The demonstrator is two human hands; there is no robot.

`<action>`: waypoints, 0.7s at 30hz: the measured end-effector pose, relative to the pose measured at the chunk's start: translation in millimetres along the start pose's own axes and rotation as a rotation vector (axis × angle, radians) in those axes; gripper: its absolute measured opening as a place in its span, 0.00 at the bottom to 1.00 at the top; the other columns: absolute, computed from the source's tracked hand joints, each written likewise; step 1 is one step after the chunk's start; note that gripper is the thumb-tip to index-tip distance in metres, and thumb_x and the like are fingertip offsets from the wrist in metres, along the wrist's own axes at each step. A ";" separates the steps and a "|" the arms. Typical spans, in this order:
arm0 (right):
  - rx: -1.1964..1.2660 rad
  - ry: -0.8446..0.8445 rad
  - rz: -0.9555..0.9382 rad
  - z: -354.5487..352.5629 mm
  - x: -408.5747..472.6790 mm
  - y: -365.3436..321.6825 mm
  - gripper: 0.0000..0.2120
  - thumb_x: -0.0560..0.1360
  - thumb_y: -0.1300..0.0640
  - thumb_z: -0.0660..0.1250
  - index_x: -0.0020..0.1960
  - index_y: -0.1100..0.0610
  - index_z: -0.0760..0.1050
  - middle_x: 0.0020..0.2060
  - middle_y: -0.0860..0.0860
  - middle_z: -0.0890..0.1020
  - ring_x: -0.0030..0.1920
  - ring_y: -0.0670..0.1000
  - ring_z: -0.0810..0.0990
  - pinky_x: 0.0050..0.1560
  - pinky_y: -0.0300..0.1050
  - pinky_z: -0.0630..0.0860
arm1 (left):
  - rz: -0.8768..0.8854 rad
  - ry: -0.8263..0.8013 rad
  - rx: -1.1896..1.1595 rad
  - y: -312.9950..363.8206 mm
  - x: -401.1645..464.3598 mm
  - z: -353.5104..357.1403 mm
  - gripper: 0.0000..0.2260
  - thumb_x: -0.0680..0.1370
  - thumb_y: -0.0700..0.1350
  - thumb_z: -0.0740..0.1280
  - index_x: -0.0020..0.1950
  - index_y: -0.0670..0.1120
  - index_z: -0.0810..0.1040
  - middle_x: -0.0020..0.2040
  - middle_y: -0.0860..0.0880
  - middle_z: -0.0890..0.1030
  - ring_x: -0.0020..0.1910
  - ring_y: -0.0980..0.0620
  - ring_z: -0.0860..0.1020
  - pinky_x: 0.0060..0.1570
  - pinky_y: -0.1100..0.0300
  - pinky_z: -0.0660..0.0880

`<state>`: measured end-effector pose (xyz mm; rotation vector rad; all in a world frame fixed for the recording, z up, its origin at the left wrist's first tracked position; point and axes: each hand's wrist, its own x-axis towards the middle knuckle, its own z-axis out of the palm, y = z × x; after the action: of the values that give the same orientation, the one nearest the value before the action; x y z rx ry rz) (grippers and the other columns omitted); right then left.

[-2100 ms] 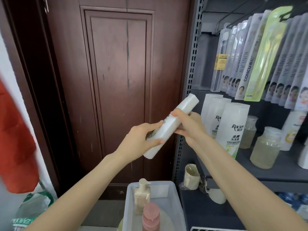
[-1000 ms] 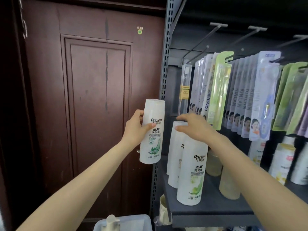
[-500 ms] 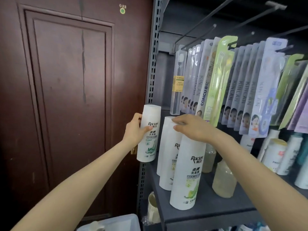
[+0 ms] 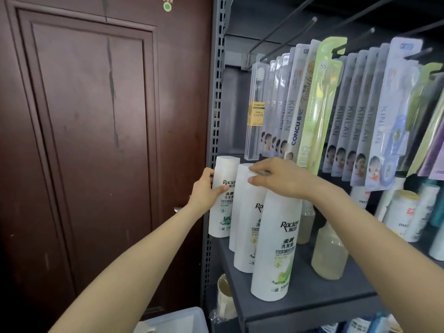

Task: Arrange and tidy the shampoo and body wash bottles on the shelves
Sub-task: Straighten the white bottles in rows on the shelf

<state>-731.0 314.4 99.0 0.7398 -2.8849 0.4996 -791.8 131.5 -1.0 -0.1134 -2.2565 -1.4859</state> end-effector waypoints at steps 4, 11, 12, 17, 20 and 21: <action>-0.002 -0.047 -0.013 -4.0 1.8 -1.6 0.24 0.79 0.47 0.60 0.73 0.55 0.66 0.72 0.49 0.68 0.71 0.50 0.66 0.69 0.44 0.61 | 0.027 0.012 -0.007 0.8 0.5 6.9 0.15 0.75 0.42 0.70 0.57 0.42 0.69 0.46 0.51 0.77 0.44 0.53 0.76 0.42 0.62 0.76; 0.038 -0.051 -0.035 -6.6 2.7 2.0 0.08 0.80 0.51 0.60 0.43 0.48 0.75 0.43 0.39 0.76 0.42 0.36 0.70 0.54 0.40 0.62 | 0.018 -0.075 0.011 2.4 8.0 12.4 0.16 0.76 0.44 0.68 0.61 0.43 0.68 0.51 0.48 0.77 0.48 0.51 0.76 0.46 0.57 0.73; 0.042 -0.036 -0.045 -8.1 1.3 1.2 0.10 0.80 0.51 0.60 0.39 0.45 0.72 0.39 0.38 0.73 0.39 0.36 0.69 0.54 0.40 0.62 | 0.034 -0.073 0.019 2.9 8.8 11.0 0.17 0.76 0.44 0.68 0.62 0.45 0.67 0.52 0.48 0.77 0.50 0.50 0.76 0.46 0.57 0.73; -0.006 -0.011 -0.110 -10.4 1.1 4.4 0.16 0.81 0.53 0.59 0.48 0.65 0.78 0.44 0.55 0.81 0.46 0.52 0.77 0.51 0.48 0.70 | 0.251 -0.041 0.106 15.7 13.8 -2.7 0.31 0.76 0.38 0.68 0.73 0.55 0.59 0.54 0.54 0.72 0.46 0.52 0.79 0.42 0.70 0.71; -0.012 -0.012 -0.093 -10.2 2.4 6.4 0.17 0.81 0.53 0.59 0.36 0.59 0.72 0.32 0.44 0.68 0.34 0.43 0.67 0.39 0.39 0.63 | 0.312 -0.068 0.243 19.5 21.4 -7.1 0.28 0.76 0.38 0.67 0.72 0.55 0.64 0.58 0.49 0.74 0.44 0.50 0.78 0.46 0.65 0.74; -0.011 -0.010 -0.095 -10.5 3.1 7.2 0.17 0.80 0.52 0.59 0.40 0.64 0.74 0.34 0.48 0.70 0.35 0.46 0.68 0.40 0.42 0.63 | 0.308 -0.087 0.281 20.1 23.2 -7.7 0.27 0.75 0.38 0.68 0.71 0.54 0.65 0.57 0.47 0.75 0.43 0.50 0.78 0.48 0.61 0.75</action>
<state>-736.9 322.5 107.4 0.8748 -2.8424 0.4689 -804.4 129.2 28.0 -0.4255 -2.3620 -1.0150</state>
